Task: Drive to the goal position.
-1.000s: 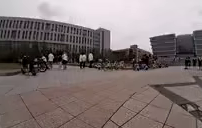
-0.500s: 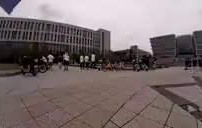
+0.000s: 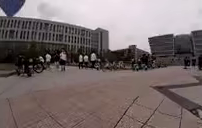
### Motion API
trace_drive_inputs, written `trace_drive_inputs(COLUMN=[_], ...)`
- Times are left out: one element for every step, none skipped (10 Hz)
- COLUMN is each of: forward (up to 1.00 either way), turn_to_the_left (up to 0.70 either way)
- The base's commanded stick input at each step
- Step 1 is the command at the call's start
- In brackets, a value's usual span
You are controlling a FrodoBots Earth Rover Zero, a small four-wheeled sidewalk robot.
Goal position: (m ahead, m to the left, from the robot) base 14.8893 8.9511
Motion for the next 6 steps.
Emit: trace_drive_inputs(forward=[0.53, 0.53, 0.52, 0.52, 0.52, 0.52], turn_to_the_left=[-0.12, -0.12, -0.24, -0.3, -0.3, -0.3])
